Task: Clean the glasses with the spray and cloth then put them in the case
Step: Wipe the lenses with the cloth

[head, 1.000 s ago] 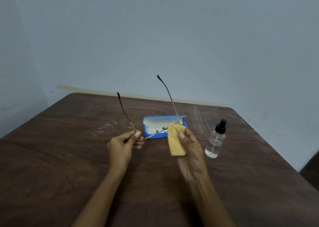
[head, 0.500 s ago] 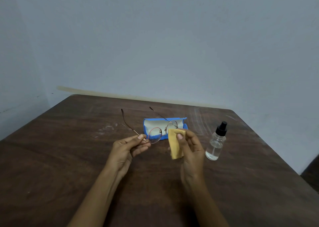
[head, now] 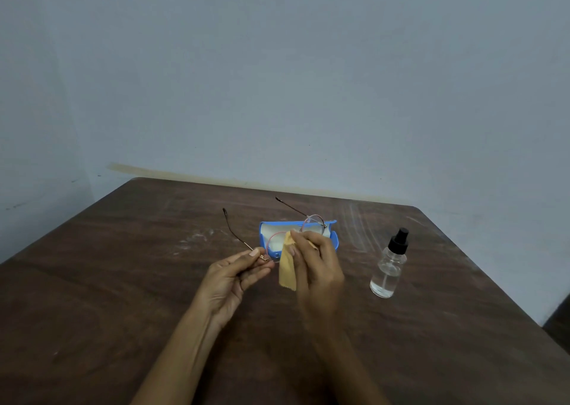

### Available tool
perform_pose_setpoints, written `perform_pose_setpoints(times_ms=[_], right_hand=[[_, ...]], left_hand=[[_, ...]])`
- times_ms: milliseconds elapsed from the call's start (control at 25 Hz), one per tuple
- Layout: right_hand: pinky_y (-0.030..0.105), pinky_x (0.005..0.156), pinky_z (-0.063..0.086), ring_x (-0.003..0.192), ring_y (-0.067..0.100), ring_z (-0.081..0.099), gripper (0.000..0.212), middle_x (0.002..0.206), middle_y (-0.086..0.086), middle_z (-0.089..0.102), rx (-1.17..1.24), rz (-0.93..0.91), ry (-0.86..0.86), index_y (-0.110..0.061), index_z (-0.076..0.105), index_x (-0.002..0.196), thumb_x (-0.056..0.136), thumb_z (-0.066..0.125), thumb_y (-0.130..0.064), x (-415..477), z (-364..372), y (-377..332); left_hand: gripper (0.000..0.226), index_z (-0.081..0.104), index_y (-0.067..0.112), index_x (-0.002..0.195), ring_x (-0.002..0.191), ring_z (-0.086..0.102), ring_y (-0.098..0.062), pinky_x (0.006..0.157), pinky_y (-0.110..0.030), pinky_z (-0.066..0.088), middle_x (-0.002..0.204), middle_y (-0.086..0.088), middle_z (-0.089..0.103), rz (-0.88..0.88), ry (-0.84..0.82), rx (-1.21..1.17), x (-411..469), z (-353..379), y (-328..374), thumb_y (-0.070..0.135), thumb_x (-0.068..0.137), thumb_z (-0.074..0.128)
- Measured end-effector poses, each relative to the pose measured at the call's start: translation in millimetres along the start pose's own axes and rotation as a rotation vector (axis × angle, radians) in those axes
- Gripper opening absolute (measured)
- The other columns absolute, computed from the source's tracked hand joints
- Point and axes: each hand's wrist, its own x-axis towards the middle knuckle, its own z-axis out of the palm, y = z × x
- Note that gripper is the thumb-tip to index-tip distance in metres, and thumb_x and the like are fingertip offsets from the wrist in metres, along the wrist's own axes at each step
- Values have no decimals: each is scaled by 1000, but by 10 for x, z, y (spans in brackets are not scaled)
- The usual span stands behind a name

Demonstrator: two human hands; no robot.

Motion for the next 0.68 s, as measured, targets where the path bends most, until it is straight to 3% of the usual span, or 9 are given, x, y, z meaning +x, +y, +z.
perform_pose_setpoints(times_ms=[160,280,360,560,680], right_hand=[[29,81,50,93,22,61,24,101,16,65,-131,-176,-111,1,65,106,85,57,-5,-28,49,-30],[31,83,49,96,21,60,27,103,13,68,-229,-251,-148,0,63,110,84,58,-1,-68,56,-7],[30,79,48,86,23,63,22,99,6,72,-327,-281,-98,-4,67,103,84,57,-4,-58,25,24],[31,82,38,95,17,46,14,99,5,67,-279,-81,76,-14,68,87,84,55,-19,40,-2,-11],[22,77,37,87,14,51,12,90,2,68,-154,67,83,-12,65,89,87,54,-18,38,9,-49]], left_hand=[[39,74,3,59,56,70,-15,50,-18,56,57,-9,71,-9,-13,-4,1,12,-10,-3,86,46],[39,73,2,60,55,70,-16,49,-18,55,58,-10,71,-15,-3,-29,3,8,-8,-4,86,46],[37,73,1,61,56,70,-17,49,-19,56,58,-12,71,-23,-1,-37,3,5,-3,-3,86,47],[36,74,2,60,56,70,-16,50,-20,56,58,-11,71,-22,4,-31,10,10,2,-3,85,48],[35,74,2,60,56,70,-16,50,-20,57,58,-11,71,-22,1,-33,13,4,4,-2,84,49]])
